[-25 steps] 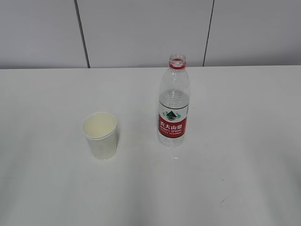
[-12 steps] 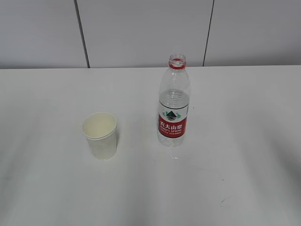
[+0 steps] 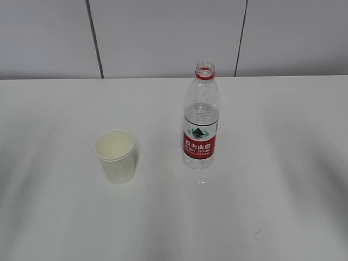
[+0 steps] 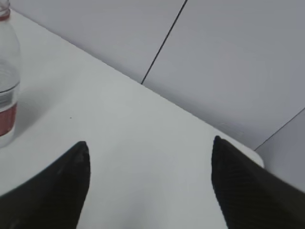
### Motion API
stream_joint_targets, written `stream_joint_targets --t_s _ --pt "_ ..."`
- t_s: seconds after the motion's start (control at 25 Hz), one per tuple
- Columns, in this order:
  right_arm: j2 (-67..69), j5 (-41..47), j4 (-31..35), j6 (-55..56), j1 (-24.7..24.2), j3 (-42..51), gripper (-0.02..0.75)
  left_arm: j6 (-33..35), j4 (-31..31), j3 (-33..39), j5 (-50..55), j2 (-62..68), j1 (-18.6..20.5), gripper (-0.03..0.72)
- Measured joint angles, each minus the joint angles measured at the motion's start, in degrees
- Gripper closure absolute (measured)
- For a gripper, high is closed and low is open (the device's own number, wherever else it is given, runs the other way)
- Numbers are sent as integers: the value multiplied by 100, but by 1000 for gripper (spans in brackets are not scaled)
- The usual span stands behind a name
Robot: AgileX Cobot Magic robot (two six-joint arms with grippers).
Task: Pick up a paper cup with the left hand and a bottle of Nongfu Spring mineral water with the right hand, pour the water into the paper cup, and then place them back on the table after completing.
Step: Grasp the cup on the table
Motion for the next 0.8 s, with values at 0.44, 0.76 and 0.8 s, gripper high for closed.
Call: stream_joint_targets --t_s 0.44,0.76,0.8 --pt "166 -340 1711 -170 0 0 151 4 0 0 8 44 -414 187" --pt "166 -294 1912 -157 0 0 151 4 0 0 13 44 -414 188" --pt "166 -294 1912 -157 0 0 151 4 0 0 13 44 -414 190"
